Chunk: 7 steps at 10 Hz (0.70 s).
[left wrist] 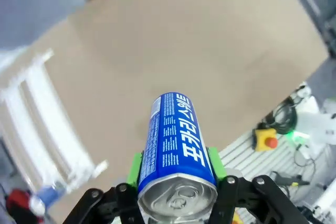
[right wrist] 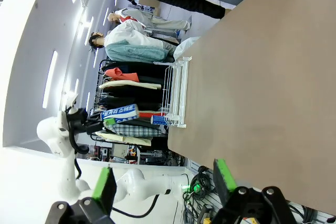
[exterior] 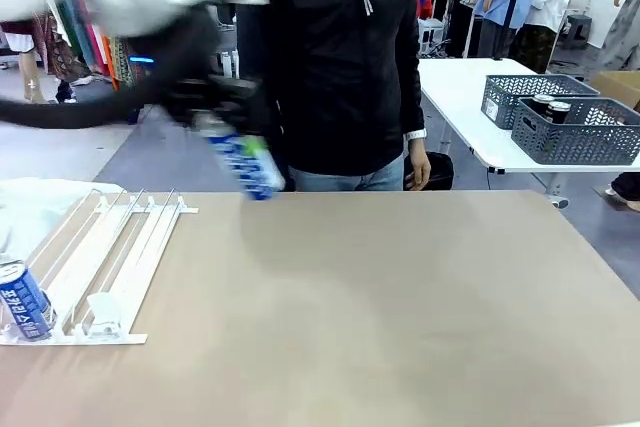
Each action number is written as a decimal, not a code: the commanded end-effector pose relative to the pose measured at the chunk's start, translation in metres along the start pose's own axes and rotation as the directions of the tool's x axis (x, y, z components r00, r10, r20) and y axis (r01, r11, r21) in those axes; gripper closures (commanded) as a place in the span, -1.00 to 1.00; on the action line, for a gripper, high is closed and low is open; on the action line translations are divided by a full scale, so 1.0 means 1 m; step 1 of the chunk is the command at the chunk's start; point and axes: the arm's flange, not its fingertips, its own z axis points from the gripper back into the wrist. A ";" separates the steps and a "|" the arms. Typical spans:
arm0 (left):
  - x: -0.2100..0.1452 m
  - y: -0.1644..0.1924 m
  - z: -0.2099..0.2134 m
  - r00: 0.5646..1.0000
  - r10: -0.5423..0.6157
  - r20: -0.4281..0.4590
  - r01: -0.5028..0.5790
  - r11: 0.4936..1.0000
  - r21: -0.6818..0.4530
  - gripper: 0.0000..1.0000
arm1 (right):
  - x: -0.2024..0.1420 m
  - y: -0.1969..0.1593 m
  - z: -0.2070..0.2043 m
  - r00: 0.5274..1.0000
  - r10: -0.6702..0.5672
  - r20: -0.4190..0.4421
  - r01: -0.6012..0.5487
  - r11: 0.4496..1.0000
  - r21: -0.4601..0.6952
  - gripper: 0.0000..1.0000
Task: Retrieve and store the cans from the dispenser.
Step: Pick up one can from the Automatic Can Dispenser and place it in the middle of the table.
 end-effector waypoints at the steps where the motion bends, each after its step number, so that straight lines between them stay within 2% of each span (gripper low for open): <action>1: 0.074 -0.019 -0.044 0.991 -0.113 -0.064 0.116 0.992 0.042 1.00 | 0.001 0.002 0.001 1.000 0.010 0.007 -0.010 1.000 0.014 -1.00; 3: 0.087 -0.048 -0.113 0.981 -0.130 -0.142 0.139 0.989 0.055 1.00 | 0.001 0.002 0.001 1.000 0.010 0.007 -0.010 1.000 0.014 -1.00; 4: 0.074 -0.058 -0.130 0.972 -0.144 -0.184 0.154 0.987 0.043 1.00 | 0.001 0.002 0.001 1.000 0.010 0.007 -0.010 1.000 0.014 -1.00; 7: 0.030 -0.080 -0.180 0.966 -0.178 -0.187 0.194 0.978 0.076 1.00 | 0.001 0.002 0.001 1.000 0.010 0.007 -0.010 1.000 0.014 -1.00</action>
